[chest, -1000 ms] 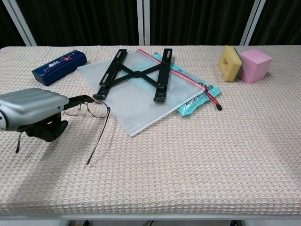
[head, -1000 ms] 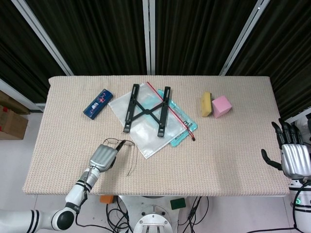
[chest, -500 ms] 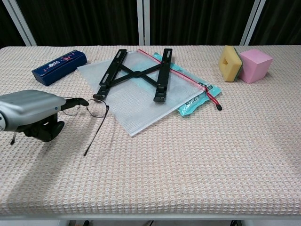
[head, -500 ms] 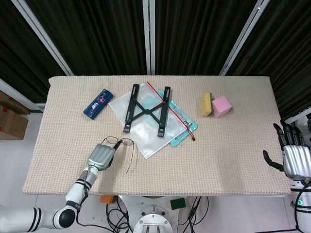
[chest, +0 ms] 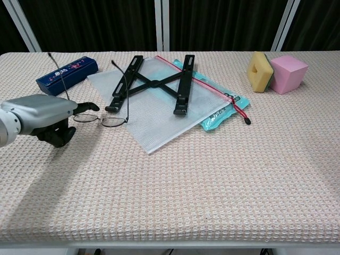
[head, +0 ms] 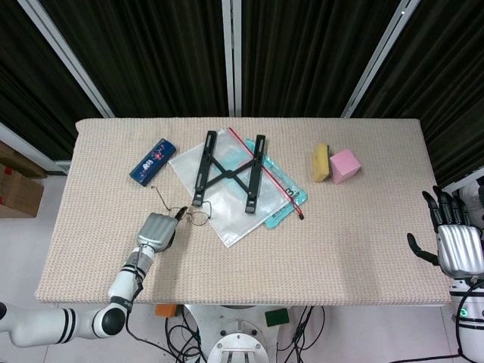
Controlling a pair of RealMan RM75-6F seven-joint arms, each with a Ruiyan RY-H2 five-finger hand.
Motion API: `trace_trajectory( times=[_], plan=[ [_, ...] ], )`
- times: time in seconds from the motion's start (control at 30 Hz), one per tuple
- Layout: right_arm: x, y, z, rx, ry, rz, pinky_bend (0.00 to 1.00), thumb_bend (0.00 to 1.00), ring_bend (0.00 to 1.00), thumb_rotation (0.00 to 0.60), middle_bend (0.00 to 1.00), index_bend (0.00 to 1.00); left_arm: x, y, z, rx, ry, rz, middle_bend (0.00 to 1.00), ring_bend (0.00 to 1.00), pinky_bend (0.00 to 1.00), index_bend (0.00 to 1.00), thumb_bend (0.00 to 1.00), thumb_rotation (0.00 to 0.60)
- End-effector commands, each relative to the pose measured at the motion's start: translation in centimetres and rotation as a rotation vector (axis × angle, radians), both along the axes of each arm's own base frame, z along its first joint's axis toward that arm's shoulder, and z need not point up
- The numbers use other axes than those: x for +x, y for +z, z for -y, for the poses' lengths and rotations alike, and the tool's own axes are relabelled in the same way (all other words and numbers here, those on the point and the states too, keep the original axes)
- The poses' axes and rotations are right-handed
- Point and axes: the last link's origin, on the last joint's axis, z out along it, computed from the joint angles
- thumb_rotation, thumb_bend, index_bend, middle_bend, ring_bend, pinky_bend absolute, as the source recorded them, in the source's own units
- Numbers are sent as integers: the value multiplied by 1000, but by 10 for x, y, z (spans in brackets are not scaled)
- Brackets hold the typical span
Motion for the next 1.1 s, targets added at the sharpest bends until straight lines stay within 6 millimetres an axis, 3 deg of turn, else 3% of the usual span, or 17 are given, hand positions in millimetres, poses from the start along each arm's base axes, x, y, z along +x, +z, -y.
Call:
trace_trajectory(
  times=[0.03,0.23,0.37,0.5,0.63,0.83,0.93,1.1],
  plan=[
    [0,0,0,0,1,0,0,388,0,543,0,0,0,4,2,7,-1,7,977,909,979,35,665,600],
    [-2,0,-1,-4,-5,0,0,390,0,551,0,0,-10,22,26,12,0,19,975,907,979,41,666,600],
    [-3,1,-2,-10,-6,-1,0,390,0,558,0,0,-34,39,51,53,0,-5,963,903,979,87,665,600],
    [-4,0,-2,-15,-5,-9,0,390,0,561,0,0,-58,60,63,159,27,-28,958,903,979,84,665,600],
    [-2,-3,-2,-9,5,-4,0,390,0,561,0,0,-81,77,54,297,90,-88,956,903,979,54,664,600],
    [3,-3,-2,-7,21,3,0,390,0,563,0,0,-105,79,15,371,213,-3,957,904,988,9,664,600],
    [3,-2,-2,-8,16,1,0,390,0,562,0,0,-100,68,6,358,184,58,957,906,989,0,665,600],
    [2,0,-1,-8,4,-4,0,390,0,562,0,0,-72,44,9,312,47,153,961,916,989,0,666,600]
  ],
)
